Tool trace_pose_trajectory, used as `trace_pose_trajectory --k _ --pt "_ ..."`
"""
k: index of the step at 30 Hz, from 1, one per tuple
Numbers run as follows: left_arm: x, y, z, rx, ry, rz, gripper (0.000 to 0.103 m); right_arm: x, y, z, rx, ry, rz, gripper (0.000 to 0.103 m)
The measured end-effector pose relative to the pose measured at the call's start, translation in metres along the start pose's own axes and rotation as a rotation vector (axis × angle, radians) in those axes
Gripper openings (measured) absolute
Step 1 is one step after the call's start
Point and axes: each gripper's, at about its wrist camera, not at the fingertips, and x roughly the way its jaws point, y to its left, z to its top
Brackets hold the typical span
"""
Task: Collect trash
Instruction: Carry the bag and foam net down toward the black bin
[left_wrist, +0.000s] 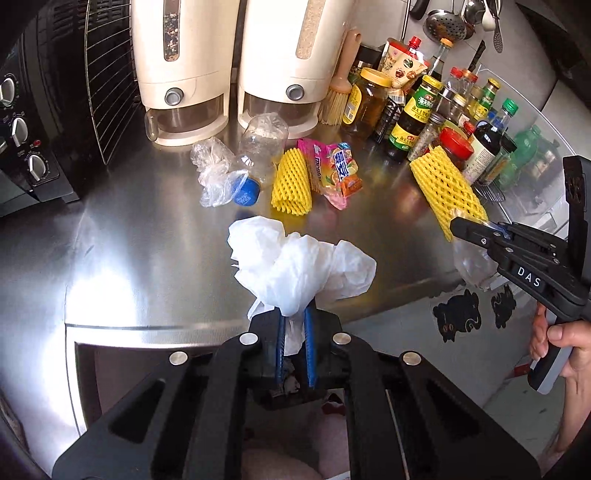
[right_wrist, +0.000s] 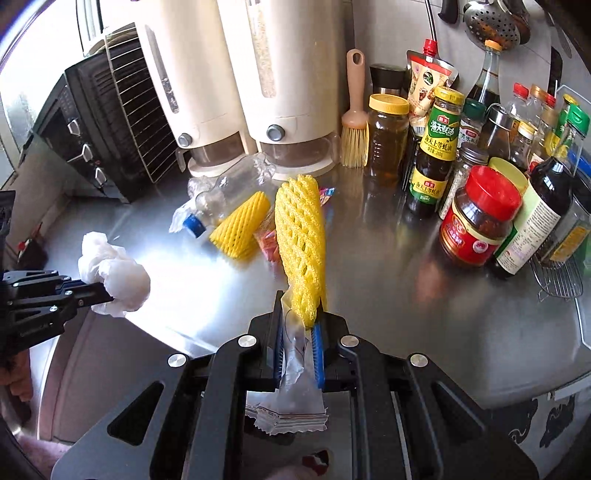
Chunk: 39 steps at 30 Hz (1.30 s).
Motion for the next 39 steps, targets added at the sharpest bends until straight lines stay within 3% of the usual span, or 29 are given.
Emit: trace_pose_trajectory --k 8,14,24,39 --pt "-0.017 -0.001 -0.049 0.010 0.033 -0.011 0.008 -0.020 0.022 -0.055 0.010 0.053 0.054 0.014" --pt "-0.007 0.000 -0.090 0.001 0.100 -0.034 0.008 -0.016 0.032 -0.100 0.047 0.138 0.092 0.014" --pt "0.059 0.002 -0.149 -0.049 0.255 -0.069 0.008 0.044 0.042 -0.169 0.108 0.331 0.105 0.014" --pt "0.177 0.021 -0.206 -0.109 0.436 -0.058 0.008 0.151 0.036 -0.221 0.282 0.509 0.095 0.014"
